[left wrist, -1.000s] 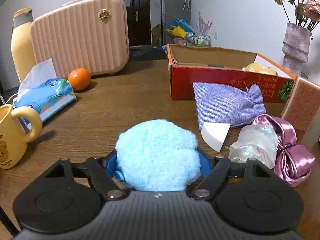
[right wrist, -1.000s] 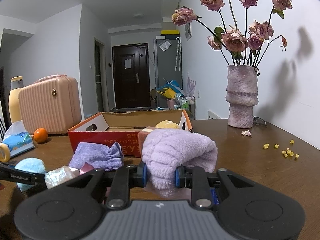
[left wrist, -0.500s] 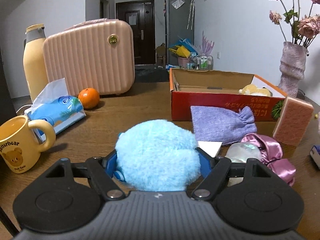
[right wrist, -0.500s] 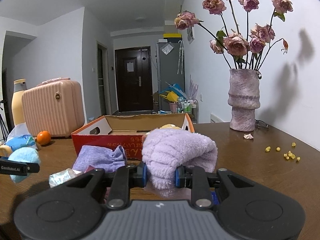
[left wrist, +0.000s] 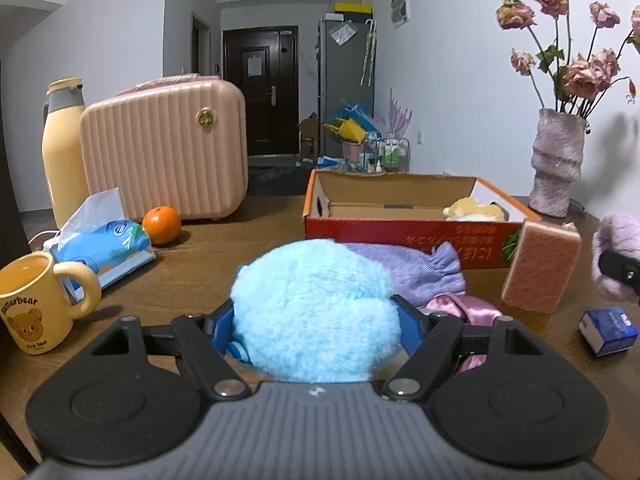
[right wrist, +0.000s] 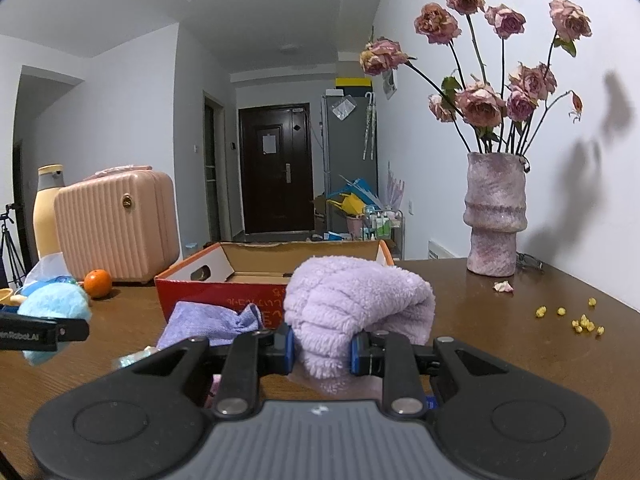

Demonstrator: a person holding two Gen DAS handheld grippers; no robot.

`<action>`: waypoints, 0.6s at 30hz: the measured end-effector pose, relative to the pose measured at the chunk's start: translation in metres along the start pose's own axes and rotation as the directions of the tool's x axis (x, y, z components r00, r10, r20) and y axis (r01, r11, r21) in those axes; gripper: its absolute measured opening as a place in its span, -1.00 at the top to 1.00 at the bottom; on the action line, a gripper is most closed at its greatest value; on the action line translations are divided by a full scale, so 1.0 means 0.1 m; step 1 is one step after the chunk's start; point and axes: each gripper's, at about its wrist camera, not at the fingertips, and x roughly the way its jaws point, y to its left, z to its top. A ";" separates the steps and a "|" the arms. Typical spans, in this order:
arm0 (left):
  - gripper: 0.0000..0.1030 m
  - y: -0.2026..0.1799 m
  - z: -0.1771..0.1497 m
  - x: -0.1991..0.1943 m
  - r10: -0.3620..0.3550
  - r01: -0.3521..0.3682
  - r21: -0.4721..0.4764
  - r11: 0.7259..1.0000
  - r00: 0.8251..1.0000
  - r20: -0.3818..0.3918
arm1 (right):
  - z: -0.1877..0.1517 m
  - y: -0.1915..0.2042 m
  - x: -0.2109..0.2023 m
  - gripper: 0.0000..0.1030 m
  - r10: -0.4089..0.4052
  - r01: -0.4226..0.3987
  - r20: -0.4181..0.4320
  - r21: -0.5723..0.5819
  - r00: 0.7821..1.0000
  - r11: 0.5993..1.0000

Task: Organize soft objects
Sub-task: 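Carry the towel roll and blue puff over the cardboard box with both tools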

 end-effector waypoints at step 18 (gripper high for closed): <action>-0.50 -0.32 0.35 0.03 -0.011 0.013 -0.023 1.000 0.997 0.082 | 0.28 0.00 0.16 0.54 0.026 -0.024 0.053 -0.040 0.998 0.999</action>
